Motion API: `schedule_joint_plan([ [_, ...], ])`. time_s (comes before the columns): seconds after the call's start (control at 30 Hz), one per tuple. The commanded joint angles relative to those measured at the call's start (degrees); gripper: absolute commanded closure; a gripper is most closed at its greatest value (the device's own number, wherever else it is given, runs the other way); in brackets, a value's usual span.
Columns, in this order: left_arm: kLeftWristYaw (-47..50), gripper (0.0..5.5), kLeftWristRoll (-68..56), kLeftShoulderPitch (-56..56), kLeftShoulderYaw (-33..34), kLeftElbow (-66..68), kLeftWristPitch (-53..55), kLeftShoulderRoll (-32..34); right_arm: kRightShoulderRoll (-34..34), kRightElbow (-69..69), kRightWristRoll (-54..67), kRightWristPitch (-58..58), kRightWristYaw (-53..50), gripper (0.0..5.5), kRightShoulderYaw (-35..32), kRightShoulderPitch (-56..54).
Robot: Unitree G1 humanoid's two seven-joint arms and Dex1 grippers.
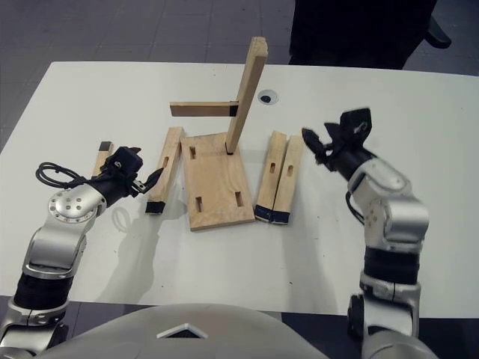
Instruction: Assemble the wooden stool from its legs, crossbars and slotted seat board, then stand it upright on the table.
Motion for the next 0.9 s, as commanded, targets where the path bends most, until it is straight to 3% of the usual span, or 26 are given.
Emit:
schedule_joint_plan([
  [0.03, 0.74, 2.06, 0.39, 1.10, -0.60, -0.50, 0.08, -0.51, -0.16, -8.90, -0.93, 0.18, 0.35, 2.00, 2.10, 11.77],
  [0.43, 0.64, 2.06, 0.26, -0.43, -1.76, 0.18, 0.34, -1.05, -5.72, -6.49, -12.10, -3.08, 1.16, 2.00, 9.77, 16.98],
  [0.57, 0.84, 2.06, 0.35, -0.89, -1.92, 0.61, 0.25, -1.21, -8.80, -2.45, -16.48, -4.35, 0.45, 2.00, 9.25, 16.17],
  [0.9, 1.20, 2.06, 0.38, -1.66, -2.52, 1.30, 0.19, -1.91, -8.68, 5.00, -20.02, -11.28, 0.12, 2.00, 8.99, 9.15],
])
